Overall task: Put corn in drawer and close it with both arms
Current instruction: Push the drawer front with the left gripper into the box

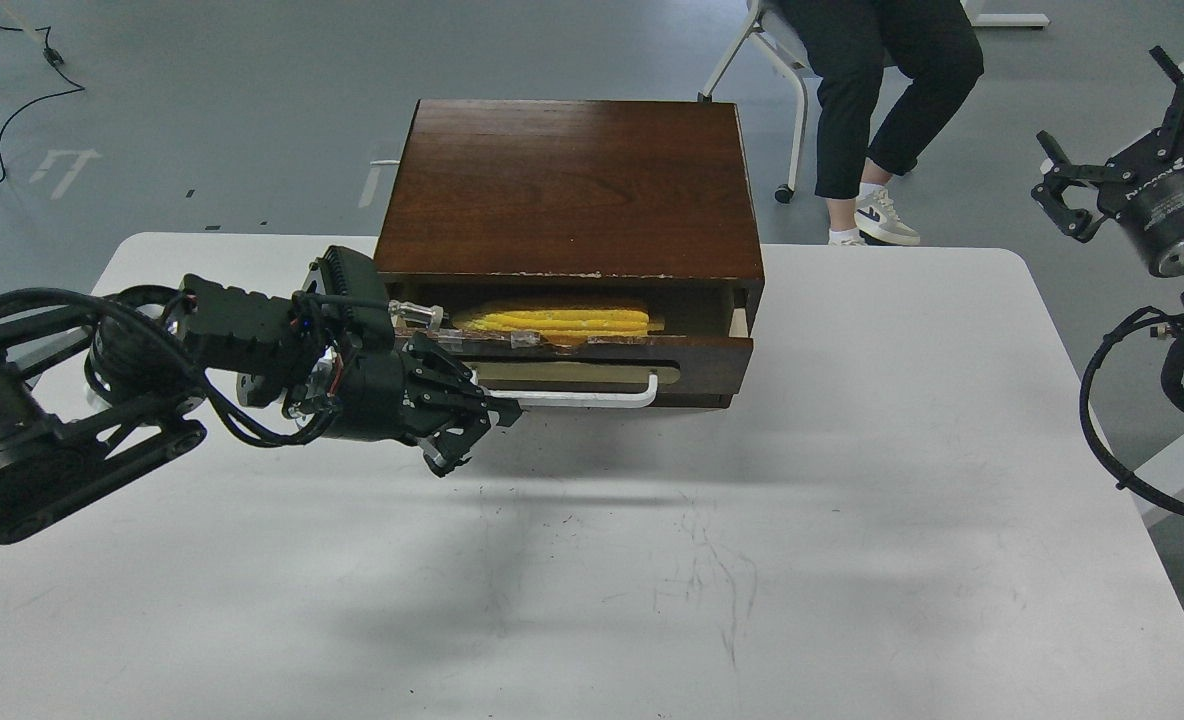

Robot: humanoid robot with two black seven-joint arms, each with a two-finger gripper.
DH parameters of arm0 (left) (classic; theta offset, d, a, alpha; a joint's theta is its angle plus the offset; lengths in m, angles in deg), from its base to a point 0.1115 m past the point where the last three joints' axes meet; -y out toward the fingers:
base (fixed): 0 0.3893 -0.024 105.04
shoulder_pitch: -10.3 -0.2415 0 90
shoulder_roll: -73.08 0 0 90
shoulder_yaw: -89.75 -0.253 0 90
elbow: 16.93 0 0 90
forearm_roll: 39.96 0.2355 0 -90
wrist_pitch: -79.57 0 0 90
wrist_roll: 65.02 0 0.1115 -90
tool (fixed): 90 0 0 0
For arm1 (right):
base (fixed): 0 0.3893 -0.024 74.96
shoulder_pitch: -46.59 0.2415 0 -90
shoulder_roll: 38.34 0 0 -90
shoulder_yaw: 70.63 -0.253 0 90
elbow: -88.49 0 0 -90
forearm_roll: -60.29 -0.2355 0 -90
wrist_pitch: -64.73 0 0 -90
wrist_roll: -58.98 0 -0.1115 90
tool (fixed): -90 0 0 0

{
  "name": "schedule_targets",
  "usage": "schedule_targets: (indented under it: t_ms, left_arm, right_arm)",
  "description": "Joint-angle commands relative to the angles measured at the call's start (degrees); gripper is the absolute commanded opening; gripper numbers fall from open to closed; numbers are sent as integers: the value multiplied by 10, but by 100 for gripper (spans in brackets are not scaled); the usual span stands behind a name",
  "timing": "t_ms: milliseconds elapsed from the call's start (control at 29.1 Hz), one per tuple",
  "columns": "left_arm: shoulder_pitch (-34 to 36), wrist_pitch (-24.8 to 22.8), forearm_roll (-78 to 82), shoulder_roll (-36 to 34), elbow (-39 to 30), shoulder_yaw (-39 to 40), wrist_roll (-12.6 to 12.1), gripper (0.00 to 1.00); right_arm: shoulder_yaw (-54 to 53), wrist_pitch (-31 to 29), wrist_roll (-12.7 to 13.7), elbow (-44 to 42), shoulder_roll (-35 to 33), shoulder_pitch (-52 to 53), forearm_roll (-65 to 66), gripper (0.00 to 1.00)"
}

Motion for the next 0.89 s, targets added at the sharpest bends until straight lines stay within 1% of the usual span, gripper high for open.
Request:
schedule_targets:
  t_ms: [0,103,310,550,860]
  left_arm:
    - [4,4,0,10,22,0,0,0]
    - [12,11,0,17,44,0,0,0]
    - [12,13,0,33,61,0,0,0]
    - [15,26,0,51,94,0,0,0]
    - [26,27,0,51,101,0,0,0]
  right_arm:
    - [0,0,0,0,0,0,0,100]
    - [1,0,0,0,0,0,1,100]
    - [2,0,0,0,1,0,1,100]
    - [1,-2,0,0,1,0,2,100]
    - [2,-15,0,-8,1,0,2,100]
